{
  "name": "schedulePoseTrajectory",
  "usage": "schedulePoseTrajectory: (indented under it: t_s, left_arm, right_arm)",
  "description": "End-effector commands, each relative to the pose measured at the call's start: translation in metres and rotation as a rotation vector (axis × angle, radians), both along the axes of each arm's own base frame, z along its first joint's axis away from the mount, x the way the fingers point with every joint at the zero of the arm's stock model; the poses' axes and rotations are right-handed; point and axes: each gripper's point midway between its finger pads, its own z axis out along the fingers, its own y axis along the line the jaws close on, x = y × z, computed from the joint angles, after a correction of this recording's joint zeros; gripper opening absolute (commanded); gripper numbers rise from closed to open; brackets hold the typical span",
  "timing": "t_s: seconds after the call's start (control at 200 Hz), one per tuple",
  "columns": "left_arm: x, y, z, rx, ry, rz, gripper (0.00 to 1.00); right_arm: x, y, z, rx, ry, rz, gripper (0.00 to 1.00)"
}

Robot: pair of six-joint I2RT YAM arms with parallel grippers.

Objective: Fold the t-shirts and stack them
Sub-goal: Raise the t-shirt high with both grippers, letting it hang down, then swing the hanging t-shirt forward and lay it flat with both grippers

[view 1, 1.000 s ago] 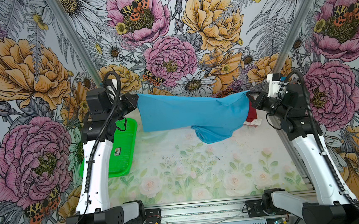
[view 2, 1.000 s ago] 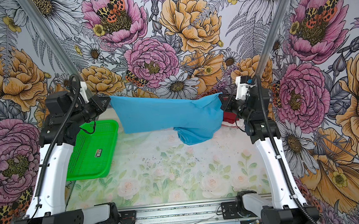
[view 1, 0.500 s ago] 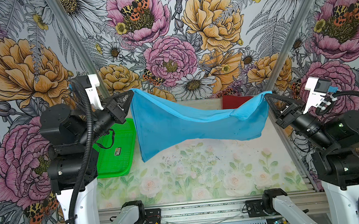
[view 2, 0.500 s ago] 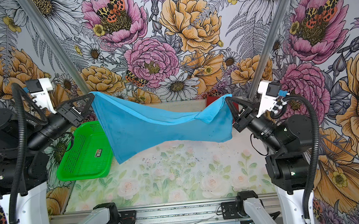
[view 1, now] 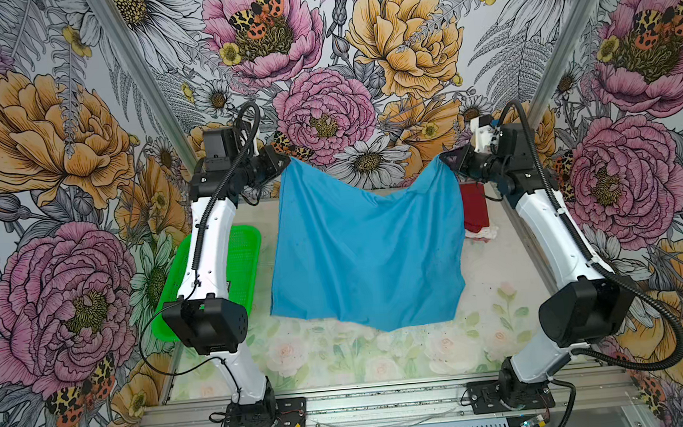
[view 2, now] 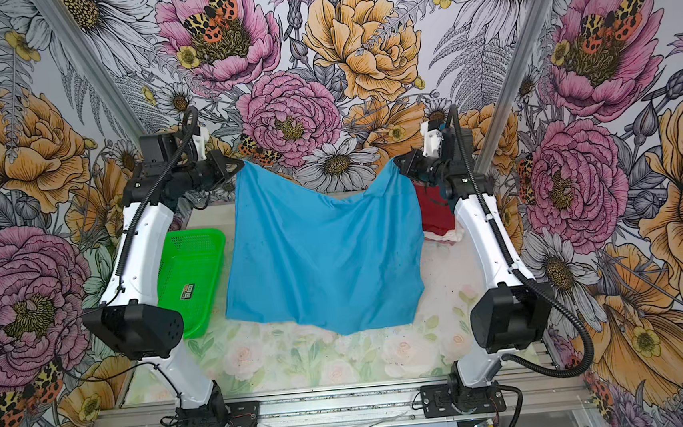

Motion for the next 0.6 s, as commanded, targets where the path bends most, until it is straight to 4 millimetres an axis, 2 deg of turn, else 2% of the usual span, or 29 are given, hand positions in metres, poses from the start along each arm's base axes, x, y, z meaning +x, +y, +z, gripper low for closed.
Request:
schedulePoseTrajectory:
  t_s: [0.0,0.115,0.185,0.27,0.335,0.385,0.415,0.455,0.48,0.51,0.575,0.58,0.595]
  left_arm:
    - [-0.051,0.009,0.121,-0.055,-0.291,-0.008,0.0]
    - [-0.065,0.022,0.138,-0.066,-0.322,0.005,0.0]
    - [-0.072,0.025,0.129,-0.042,-0.309,0.017,0.0]
    - [-0.086,0.026,0.111,-0.009,-0.284,0.031,0.0]
    - [-0.098,0.03,0.094,0.003,-0.267,0.05,0.0]
    - [-0.107,0.031,0.074,0.012,-0.244,0.061,0.0]
    - [-0.117,0.032,0.065,0.019,-0.241,0.068,0.0]
    - [-0.123,0.033,0.038,0.024,-0.197,0.078,0.0]
    - [-0.129,0.032,0.022,0.022,-0.174,0.078,0.0]
    - [-0.135,0.032,-0.001,0.015,-0.135,0.083,0.0]
    - [-0.15,0.031,-0.055,-0.002,-0.048,0.101,0.0]
    - [-0.151,0.031,-0.059,-0.003,-0.042,0.102,0.0]
    - [-0.155,0.031,-0.071,-0.007,-0.025,0.108,0.0]
  right_arm:
    - [-0.046,0.006,0.142,0.009,-0.372,0.045,0.0]
    - [-0.07,0.009,0.184,0.034,-0.464,0.069,0.0]
    - [-0.087,0.012,0.196,0.038,-0.491,0.089,0.0]
    - [-0.11,0.014,0.196,0.032,-0.497,0.103,0.0]
    - [-0.127,0.016,0.183,0.021,-0.48,0.105,0.0]
    - [-0.14,0.017,0.164,0.014,-0.448,0.104,0.0]
    - [-0.146,0.017,0.144,0.015,-0.406,0.099,0.0]
    - [-0.156,0.018,0.117,0.017,-0.353,0.091,0.0]
    - [-0.159,0.017,0.091,0.016,-0.301,0.082,0.0]
    - [-0.174,0.015,0.07,0.02,-0.269,0.069,0.0]
    - [-0.192,0.013,-0.008,0.026,-0.13,0.03,0.0]
    - [-0.195,0.013,-0.01,0.028,-0.129,0.027,0.0]
    - [-0.198,0.012,-0.033,0.032,-0.083,0.018,0.0]
